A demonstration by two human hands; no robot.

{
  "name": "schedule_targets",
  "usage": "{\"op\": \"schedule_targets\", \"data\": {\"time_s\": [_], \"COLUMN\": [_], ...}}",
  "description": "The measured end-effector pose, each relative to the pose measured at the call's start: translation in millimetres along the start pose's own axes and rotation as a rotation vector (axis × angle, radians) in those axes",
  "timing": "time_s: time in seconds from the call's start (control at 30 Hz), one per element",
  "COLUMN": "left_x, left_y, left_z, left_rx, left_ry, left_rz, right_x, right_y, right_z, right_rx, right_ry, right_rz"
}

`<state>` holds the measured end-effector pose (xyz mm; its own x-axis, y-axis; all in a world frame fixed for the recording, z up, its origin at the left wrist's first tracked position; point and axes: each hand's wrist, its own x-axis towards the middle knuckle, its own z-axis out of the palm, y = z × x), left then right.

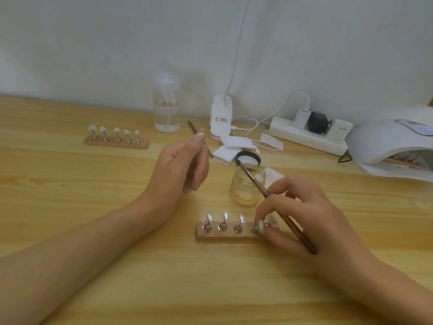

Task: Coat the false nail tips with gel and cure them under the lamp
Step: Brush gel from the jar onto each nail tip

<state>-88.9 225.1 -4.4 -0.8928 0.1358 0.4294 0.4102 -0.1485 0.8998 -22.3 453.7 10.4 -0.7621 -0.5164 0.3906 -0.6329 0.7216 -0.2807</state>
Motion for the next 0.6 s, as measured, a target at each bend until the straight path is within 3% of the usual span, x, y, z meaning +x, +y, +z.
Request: {"op": "schedule_targets", "data": {"time_s": [0.6], "left_x": [0.0], "left_y": [-0.8], "left_z": [-0.9], "left_rx": [-0.002], "left_ry": [-0.055], "left_rz": [-0.021], "right_x": [0.3], "right_y": [4.8], "right_z": [-16.2], "right_rx": [-0.256], "right_ry": [-0.056], "right_rz": [-0.033]}}
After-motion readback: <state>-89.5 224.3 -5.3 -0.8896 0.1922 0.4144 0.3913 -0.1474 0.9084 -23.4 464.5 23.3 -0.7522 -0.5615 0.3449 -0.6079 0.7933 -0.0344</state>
